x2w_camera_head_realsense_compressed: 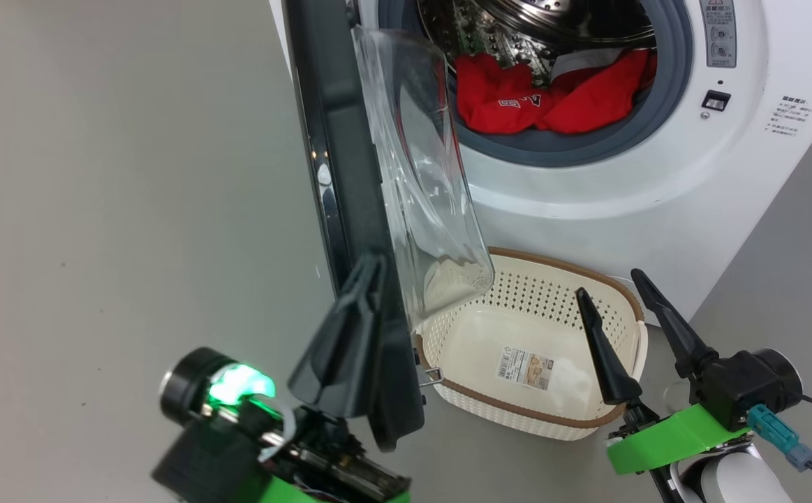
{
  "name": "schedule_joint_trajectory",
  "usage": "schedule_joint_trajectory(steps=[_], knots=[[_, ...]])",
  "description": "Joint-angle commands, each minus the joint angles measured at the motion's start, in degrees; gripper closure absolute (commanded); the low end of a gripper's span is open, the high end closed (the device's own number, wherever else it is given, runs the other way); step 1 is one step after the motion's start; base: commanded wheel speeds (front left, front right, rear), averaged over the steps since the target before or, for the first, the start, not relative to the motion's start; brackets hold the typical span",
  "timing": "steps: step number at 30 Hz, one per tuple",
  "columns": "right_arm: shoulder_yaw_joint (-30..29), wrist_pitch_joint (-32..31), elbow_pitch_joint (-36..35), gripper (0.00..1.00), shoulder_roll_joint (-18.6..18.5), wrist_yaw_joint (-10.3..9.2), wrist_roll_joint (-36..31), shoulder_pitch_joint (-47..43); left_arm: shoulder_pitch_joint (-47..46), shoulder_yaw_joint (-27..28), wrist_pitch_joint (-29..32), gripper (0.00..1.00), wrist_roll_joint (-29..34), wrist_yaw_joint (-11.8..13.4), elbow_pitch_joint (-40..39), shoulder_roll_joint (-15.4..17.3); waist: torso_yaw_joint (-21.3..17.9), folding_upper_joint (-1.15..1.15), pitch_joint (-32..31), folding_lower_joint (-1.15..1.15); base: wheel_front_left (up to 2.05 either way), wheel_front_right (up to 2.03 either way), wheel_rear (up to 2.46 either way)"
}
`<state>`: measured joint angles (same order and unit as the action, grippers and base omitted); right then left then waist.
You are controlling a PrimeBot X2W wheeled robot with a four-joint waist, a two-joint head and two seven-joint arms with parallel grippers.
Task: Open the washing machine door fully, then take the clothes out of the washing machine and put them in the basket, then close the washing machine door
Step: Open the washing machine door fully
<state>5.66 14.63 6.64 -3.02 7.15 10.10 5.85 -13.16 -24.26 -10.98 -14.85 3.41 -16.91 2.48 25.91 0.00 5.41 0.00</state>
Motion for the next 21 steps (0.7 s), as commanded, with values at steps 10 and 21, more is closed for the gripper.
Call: schedule_joint_trajectory(steps=[10,21], knots=[[1.60,0.37,-1.22,0.00,0.14,0.34,-0.15,0.72,-1.20,-4.82,3.22,1.00,-1.31,-1.56,2.14,0.51,0.10,0.00,0.51,0.00,0.00,0.00,0.00],[2.06,0.37,-0.93,0.00,0.14,0.34,0.12,1.15,-1.62,-7.00,7.90,1.00,-7.41,0.01,10.37,0.43,-0.24,0.00,1.27,0.00,0.00,0.00,0.00]])
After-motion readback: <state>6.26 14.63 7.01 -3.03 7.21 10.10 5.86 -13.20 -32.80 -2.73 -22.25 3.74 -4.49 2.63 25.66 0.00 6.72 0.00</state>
